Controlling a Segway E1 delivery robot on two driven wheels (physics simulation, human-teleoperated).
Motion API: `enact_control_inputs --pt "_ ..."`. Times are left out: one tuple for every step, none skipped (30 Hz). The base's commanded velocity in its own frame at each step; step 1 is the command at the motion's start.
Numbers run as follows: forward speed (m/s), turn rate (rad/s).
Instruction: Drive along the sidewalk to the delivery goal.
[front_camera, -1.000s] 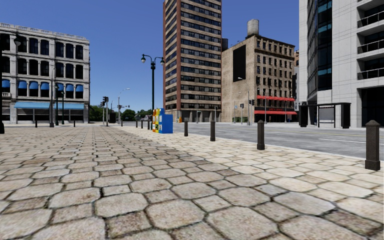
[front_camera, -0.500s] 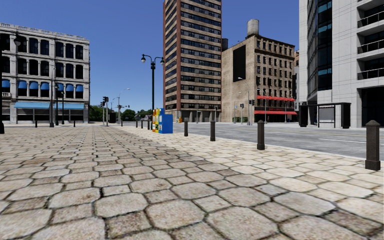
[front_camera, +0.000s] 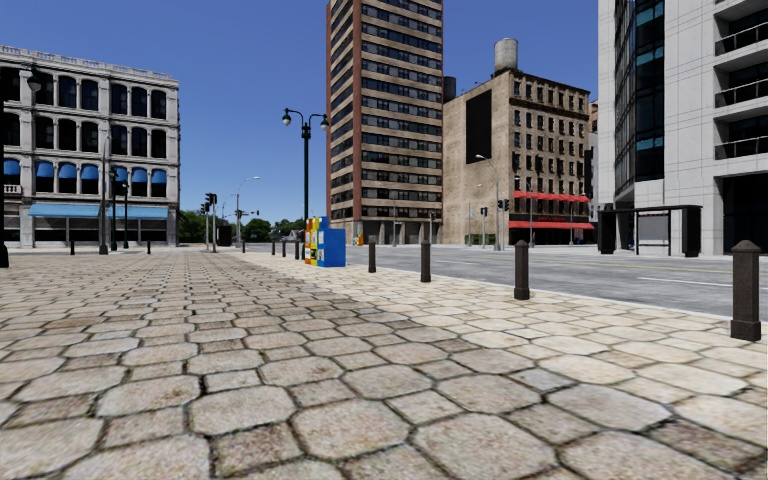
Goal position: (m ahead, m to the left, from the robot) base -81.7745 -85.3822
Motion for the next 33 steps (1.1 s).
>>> enact_control_inputs --pt "0.07 0.0" --pt "0.07 0.0" --pt "0.17 0.0" --pt "0.19 0.0" --pt "0.22 0.0" --pt "0.27 0.0" --pt "0.3 0.0" --pt "0.3 0.0" --pt "0.42 0.0" --pt "0.51 0.0" --pt "0.54 0.0" --pt "0.57 0.0" --pt "0.58 0.0" --pt "0.58 0.0" --pt "0.58 0.0" --pt "0.58 0.0" --pt "0.58 0.0" --pt "0.58 0.0" --pt "0.63 0.0" --pt "0.71 0.0" --pt "0.71 0.0" --pt "0.73 0.0" --pt "0.74 0.0" --pt "0.74 0.0" --pt "0.74 0.0" --pt "0.74 0.0" --pt "0.74 0.06" --pt "0.74 0.1" --pt "0.74 0.11" --pt "0.74 0.12" --pt "0.74 0.13" --pt "0.74 0.13" --pt "0.74 0.17"
